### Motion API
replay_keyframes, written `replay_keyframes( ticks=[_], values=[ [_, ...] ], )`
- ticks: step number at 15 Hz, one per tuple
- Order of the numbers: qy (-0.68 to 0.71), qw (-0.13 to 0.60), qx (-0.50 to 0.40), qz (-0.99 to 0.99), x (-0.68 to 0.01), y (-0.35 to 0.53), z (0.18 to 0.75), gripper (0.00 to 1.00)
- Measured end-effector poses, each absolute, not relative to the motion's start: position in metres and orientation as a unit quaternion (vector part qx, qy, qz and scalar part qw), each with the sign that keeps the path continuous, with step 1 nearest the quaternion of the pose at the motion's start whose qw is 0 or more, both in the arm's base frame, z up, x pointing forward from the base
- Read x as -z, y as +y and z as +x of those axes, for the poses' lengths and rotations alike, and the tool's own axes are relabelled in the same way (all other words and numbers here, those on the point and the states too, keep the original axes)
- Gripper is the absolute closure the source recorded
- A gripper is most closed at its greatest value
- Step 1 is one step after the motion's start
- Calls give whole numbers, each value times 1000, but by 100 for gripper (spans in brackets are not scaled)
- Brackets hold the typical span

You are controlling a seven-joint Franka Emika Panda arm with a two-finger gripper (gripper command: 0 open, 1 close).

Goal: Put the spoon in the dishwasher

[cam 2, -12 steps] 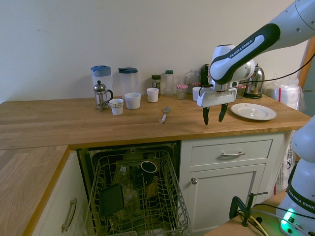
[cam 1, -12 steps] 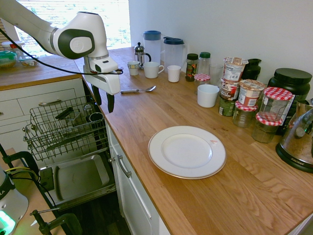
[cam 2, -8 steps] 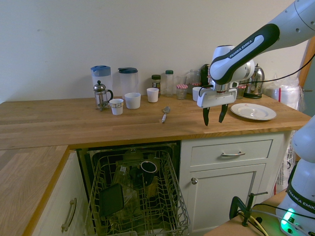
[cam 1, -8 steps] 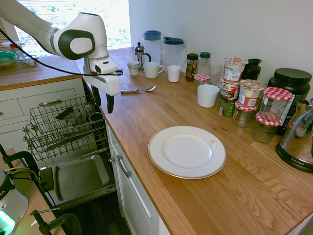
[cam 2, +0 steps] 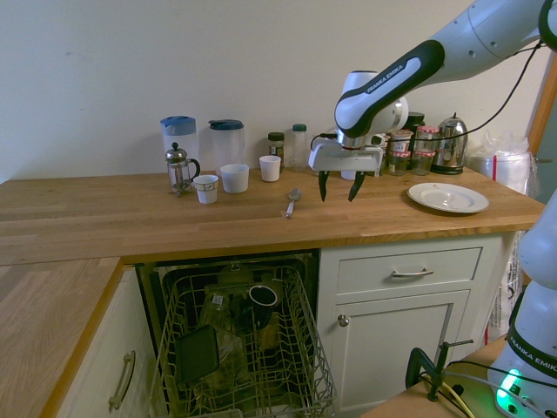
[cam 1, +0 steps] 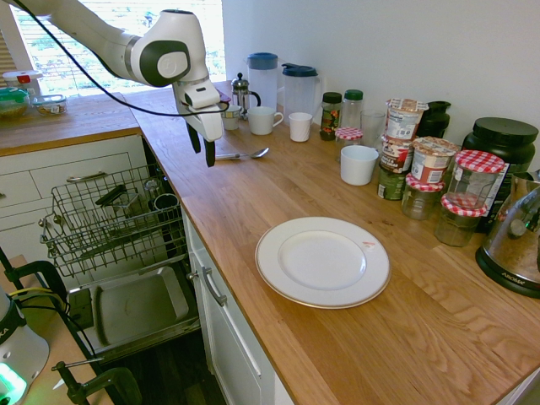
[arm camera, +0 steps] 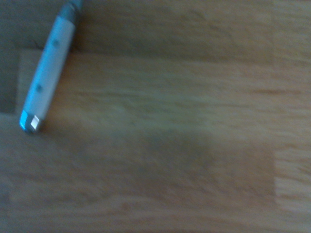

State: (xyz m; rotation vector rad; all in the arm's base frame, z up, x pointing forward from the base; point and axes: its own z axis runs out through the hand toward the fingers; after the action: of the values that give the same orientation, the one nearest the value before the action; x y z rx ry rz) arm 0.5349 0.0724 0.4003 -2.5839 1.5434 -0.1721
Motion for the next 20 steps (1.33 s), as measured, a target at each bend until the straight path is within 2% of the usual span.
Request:
replay_keyframes(
  ticks=[4, 11, 20],
  values=[
    [561, 66, 71, -822, -397, 106, 592, 0],
    [652, 21, 105, -751, -374, 126, 670, 0],
    [672, 8, 95, -734, -344, 126, 709, 0]
  ],
)
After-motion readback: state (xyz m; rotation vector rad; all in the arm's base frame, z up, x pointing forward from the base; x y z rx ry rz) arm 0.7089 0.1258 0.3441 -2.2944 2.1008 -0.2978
